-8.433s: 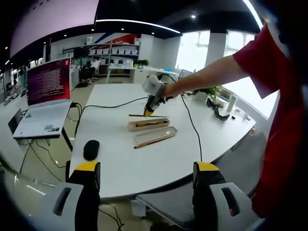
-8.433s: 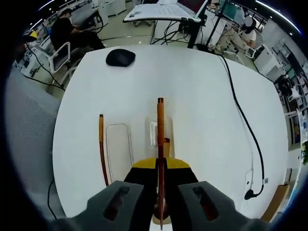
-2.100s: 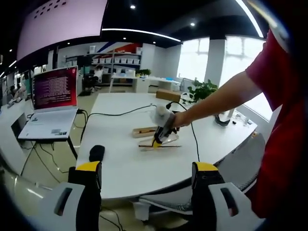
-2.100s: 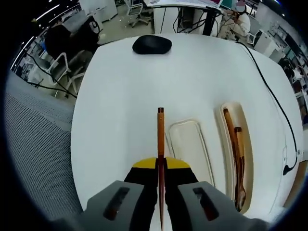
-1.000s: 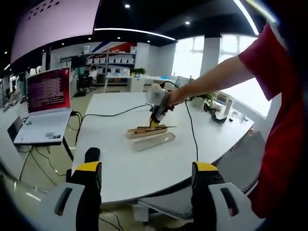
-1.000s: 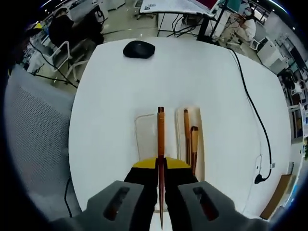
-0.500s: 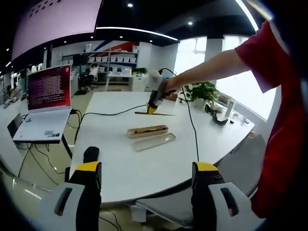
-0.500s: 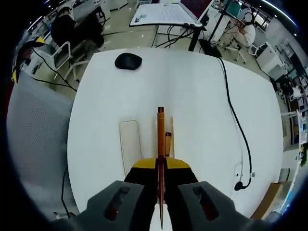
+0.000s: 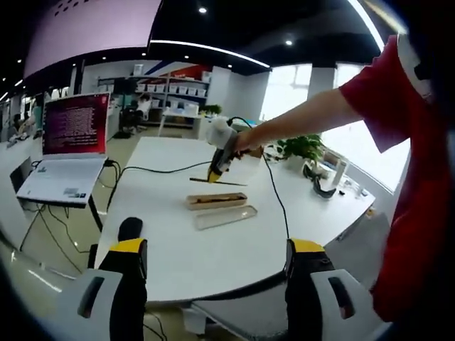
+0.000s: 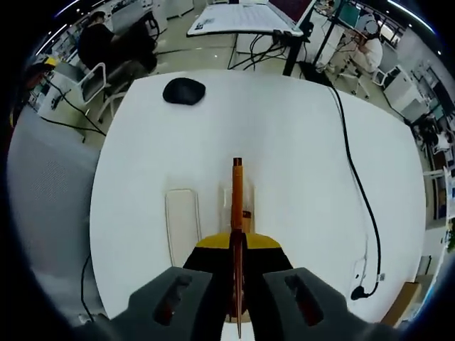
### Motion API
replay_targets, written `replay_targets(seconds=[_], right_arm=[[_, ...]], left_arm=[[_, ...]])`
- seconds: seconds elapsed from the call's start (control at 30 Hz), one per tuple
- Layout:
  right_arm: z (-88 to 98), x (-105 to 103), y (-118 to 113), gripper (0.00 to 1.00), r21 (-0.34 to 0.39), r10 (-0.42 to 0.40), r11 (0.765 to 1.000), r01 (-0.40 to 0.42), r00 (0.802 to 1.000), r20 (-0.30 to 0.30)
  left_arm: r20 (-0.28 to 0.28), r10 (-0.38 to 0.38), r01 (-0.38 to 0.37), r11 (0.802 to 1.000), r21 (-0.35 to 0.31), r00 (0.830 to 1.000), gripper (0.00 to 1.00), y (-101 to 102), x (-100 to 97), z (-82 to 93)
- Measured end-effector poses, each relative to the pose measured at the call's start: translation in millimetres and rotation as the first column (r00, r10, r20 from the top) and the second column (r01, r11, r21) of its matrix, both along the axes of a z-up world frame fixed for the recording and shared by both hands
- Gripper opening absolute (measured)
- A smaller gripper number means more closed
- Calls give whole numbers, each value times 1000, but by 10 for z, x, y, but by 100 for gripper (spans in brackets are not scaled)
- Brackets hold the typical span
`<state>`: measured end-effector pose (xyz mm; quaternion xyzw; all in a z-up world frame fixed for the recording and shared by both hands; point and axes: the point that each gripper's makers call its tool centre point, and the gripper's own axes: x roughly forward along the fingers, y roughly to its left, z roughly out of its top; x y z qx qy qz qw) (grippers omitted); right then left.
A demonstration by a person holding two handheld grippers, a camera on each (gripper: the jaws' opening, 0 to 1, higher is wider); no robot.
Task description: Arrange the utensils inside the cutlery case until each visible utensil rests in its matching compartment.
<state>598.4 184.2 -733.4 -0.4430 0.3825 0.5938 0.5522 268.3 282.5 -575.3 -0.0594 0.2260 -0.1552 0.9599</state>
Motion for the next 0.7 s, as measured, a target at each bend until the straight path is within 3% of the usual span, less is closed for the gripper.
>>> replay_targets(seconds=[0.33,0.7], right_arm=[[-237,12,-34,1,-6,-11,1000,11,1000,10],[-472,-56,-46,1,-15,-20,1000,20,1000,3]], left_arm=[[25,1,-2,1000,18,1000,78,50,20,11],[5,12,-12,1000,25,1000,80,98,-37,-9]])
